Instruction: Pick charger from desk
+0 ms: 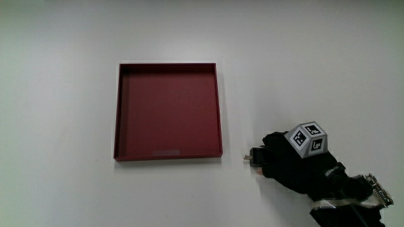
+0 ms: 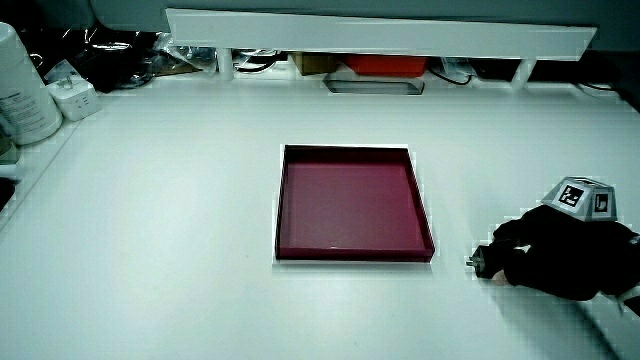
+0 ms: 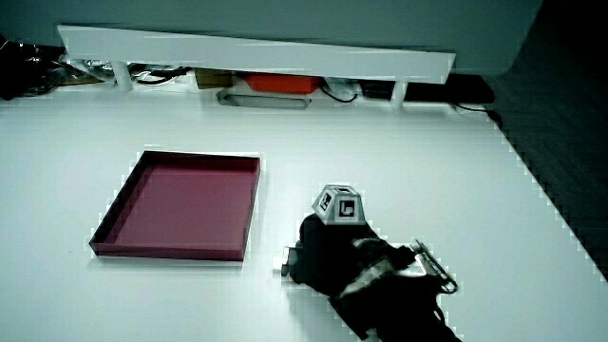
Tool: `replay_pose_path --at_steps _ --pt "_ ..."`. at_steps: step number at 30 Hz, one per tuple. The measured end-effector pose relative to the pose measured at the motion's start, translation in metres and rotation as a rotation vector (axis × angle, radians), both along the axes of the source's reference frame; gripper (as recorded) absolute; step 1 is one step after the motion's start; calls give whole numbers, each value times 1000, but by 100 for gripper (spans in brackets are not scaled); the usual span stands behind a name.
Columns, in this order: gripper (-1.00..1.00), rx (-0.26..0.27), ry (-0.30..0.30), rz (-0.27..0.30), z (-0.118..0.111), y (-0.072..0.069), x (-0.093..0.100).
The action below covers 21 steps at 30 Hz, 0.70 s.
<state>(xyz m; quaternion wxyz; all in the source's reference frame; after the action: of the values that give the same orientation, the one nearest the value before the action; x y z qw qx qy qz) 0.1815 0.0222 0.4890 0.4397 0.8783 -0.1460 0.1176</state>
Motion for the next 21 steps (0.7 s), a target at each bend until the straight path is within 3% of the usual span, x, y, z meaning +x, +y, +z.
replay_pose_path --at_steps 8,20,21 --pt "60 79 -15 15 -3 0 -1" --pt "94 107 -8 11 -2 1 -3" --pt "97 89 -18 11 -1 1 -3"
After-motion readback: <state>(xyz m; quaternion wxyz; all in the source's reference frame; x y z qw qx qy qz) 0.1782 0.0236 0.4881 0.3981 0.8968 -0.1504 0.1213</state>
